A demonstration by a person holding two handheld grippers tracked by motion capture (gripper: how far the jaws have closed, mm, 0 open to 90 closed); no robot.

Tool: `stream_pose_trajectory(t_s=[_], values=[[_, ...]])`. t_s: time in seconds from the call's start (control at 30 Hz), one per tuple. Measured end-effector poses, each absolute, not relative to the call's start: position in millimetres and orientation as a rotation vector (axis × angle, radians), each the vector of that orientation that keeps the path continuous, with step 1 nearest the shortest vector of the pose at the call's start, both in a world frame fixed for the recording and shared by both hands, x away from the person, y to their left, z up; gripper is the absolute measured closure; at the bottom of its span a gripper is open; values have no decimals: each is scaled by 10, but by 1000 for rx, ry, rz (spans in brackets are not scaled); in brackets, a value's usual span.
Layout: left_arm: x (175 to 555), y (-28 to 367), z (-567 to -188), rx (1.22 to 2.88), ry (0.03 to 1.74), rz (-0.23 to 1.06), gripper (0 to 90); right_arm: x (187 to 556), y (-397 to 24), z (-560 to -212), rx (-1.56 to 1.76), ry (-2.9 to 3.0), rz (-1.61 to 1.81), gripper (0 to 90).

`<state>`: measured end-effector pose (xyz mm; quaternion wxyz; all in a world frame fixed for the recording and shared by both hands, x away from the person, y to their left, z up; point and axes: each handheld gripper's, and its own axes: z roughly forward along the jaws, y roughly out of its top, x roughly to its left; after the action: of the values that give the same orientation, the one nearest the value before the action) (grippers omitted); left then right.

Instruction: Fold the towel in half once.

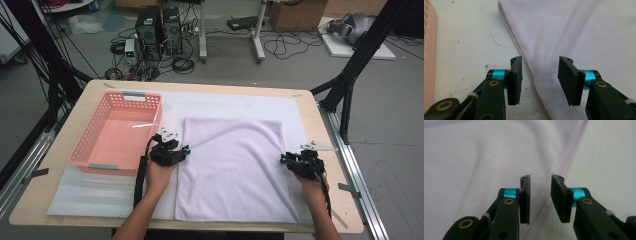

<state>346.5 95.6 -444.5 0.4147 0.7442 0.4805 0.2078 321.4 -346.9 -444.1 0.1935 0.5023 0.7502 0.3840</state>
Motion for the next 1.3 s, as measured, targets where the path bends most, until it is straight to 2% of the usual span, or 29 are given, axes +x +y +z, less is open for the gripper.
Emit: stream_pose_trajectory(t_s=[0.03,0.07,0.23,0.27,0.33,0.4,0.43,0.5,0.6,0.73,0.87,0.93,1.07,1.17,1.3], values=[[3471,955,-4451,1867,1210,515,547,3246,-3439,-4469,1412,2123,1038,756],[3478,955,-4459,1867,1209,513,548,3262,-3435,-4483,1407,2121,1031,846],[3493,954,-4481,1872,1207,500,551,3240,-3538,-4445,1406,2072,936,864],[3495,948,-4486,1870,1209,500,551,3234,-3539,-4449,1397,2070,925,834],[3501,950,-4495,1882,1206,491,550,3215,-3516,-4433,1383,2042,922,707],[3510,947,-4511,1885,1208,495,550,3193,-3546,-4405,1393,2041,994,661],[3517,951,-4516,1891,1210,485,555,3179,-3570,-4395,1405,2036,1018,662],[3513,940,-4516,1897,1190,481,629,3148,-3604,-4396,1436,2050,1040,651],[3488,886,-4507,1943,1147,535,829,3059,-3604,-4410,1436,2100,1031,624],[3493,879,-4505,1909,1215,560,848,2925,-3601,-4426,1404,2133,994,606],[3475,879,-4496,1926,1203,583,846,2886,-3646,-4448,1431,2080,941,540],[3474,903,-4501,1928,1194,583,818,2869,-3658,-4430,1439,2067,957,543],[3465,955,-4484,1916,1147,543,579,2853,-3717,-4393,1433,2024,1065,488],[3430,964,-4454,1896,1061,498,465,2876,-3724,-4374,1409,2002,1101,430],[3377,1012,-4419,1780,996,441,346,2881,-3700,-4313,1315,1998,1147,341]])
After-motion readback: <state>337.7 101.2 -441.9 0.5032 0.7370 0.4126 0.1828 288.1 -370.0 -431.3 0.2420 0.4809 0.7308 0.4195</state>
